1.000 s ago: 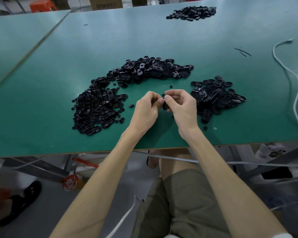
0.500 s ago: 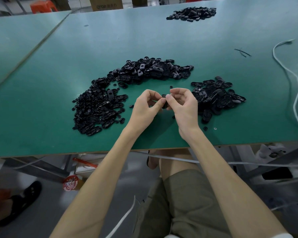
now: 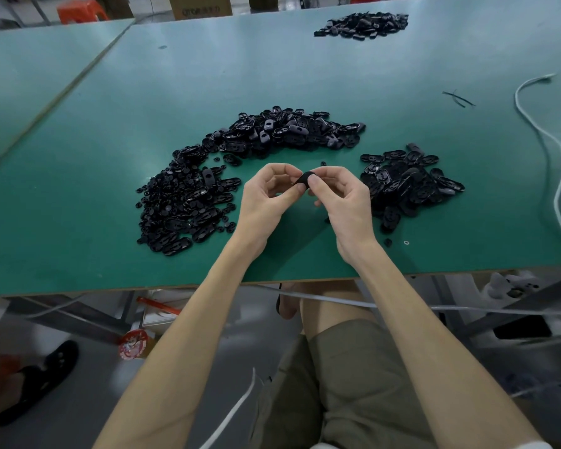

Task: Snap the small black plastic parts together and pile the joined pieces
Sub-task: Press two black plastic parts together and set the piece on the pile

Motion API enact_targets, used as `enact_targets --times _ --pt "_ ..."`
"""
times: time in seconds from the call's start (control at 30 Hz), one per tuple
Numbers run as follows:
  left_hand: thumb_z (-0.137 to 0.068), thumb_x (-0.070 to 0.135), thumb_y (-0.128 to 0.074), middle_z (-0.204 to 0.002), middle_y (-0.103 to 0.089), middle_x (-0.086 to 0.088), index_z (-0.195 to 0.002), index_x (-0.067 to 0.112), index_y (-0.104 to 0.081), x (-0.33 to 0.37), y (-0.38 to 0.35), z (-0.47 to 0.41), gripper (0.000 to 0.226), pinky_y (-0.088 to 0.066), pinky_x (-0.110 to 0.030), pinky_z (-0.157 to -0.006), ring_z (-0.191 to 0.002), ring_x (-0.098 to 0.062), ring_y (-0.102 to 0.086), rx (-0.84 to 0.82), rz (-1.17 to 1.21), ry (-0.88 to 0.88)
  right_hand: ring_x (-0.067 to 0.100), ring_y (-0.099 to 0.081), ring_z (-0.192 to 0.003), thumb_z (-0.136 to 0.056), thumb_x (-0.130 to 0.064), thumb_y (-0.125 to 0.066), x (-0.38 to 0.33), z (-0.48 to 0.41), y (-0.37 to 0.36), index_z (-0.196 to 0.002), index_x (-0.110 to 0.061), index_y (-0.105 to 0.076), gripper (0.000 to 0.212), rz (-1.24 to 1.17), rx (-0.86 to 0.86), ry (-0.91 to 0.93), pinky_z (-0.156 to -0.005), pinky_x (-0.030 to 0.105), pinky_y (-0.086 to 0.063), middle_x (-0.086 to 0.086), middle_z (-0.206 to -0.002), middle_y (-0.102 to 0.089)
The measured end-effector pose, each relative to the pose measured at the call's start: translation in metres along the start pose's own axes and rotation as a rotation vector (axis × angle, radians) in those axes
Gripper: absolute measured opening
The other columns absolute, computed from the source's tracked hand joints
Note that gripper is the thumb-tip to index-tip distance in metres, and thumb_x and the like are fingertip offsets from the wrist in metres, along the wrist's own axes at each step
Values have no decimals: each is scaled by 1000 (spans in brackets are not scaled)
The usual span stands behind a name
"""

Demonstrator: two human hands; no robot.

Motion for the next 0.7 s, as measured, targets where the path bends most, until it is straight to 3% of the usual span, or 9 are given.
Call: enact_targets --times 0.2,0.4,0.7 --pt "-90 -1 -75 -96 -74 -4 -107 4 -67 -1 0 0 20 -52 -16 -79 -87 -9 -71 -7 41 28 12 -70 -83 -96 -13 -73 2 0 0 -94 -19 -73 6 -24 9 -6 -67 21 -53 -4 -88 -77" --pt "-92 -2 -72 -97 -72 -9 -106 6 -68 0 -3 1 16 -49 -15 -77 -88 -13 -68 -55 41 50 5 -63 -69 -97 -22 -74 4 -2 3 -93 -12 -73 10 -14 37 -9 -63 19 -51 -5 -80 -74" --pt "-92 0 -72 -93 -72 -7 -100 10 -69 2 -3 2 14 -49 -13 -73 -85 -11 -68 -48 15 57 4 -58 -64 -92 -25 -80 6 -2 4 -84 -17 -76 11 14 35 -19 -63 18 -49 -9 -71 -71"
Point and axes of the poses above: each hand's wrist, its own z-axis away from the middle knuckle, its own y-axis out of the back of the hand, x = y × z, the point moved 9 cm from there along -z, towards the middle knuckle
